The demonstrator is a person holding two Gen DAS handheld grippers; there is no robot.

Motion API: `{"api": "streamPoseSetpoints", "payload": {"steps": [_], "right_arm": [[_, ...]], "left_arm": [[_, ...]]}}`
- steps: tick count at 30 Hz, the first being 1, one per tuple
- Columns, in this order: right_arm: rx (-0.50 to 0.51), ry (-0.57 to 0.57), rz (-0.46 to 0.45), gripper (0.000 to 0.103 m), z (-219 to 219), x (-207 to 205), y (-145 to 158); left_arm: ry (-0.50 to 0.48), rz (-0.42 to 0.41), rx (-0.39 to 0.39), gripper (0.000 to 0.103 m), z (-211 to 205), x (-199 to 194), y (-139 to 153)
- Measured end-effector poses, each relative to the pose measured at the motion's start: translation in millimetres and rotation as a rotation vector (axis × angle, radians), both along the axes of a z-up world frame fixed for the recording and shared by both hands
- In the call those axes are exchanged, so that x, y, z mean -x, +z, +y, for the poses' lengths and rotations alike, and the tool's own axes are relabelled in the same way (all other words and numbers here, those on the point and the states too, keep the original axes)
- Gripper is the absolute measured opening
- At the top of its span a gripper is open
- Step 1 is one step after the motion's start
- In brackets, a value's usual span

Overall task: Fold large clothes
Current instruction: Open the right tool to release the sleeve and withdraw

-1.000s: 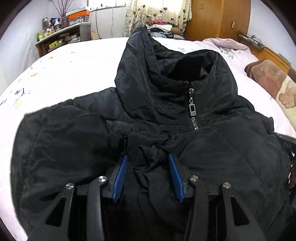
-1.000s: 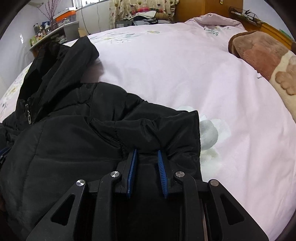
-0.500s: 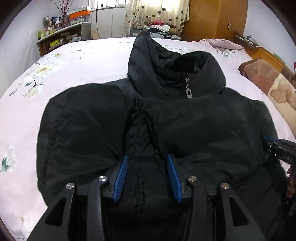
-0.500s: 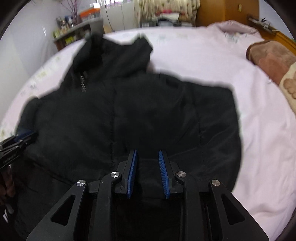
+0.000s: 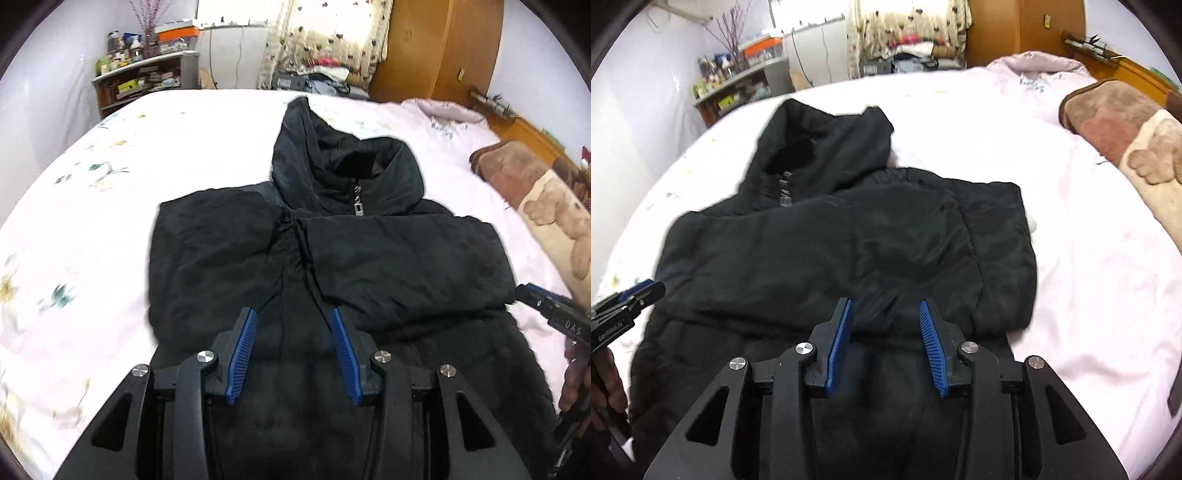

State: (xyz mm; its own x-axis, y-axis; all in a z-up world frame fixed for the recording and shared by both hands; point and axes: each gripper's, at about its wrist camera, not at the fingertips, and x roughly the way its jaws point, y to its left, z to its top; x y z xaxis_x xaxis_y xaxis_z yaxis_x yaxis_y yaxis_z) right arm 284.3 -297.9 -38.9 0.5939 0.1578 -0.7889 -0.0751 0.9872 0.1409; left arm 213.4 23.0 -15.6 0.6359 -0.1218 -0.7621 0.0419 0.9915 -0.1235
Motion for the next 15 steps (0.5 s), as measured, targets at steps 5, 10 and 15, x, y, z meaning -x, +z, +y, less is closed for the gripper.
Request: {"api": "streamPoseSetpoints", "payload": {"steps": [5,10,15], "right_arm": [[-0.033,0.000,-0.030,0.039,10,53,23],[-0.052,0.027,-0.041,0.039,23,104,43],[-0.069,0.043,-0.053,0.039,31,136,56]], "left_arm": [[0.004,-0.004,-0.002,0.045,6,60,21],[-0.007,0.007,0.004,0.045,8,109,33],[-0.023,-0.006,0.006,0.048,4,137,47]]}}
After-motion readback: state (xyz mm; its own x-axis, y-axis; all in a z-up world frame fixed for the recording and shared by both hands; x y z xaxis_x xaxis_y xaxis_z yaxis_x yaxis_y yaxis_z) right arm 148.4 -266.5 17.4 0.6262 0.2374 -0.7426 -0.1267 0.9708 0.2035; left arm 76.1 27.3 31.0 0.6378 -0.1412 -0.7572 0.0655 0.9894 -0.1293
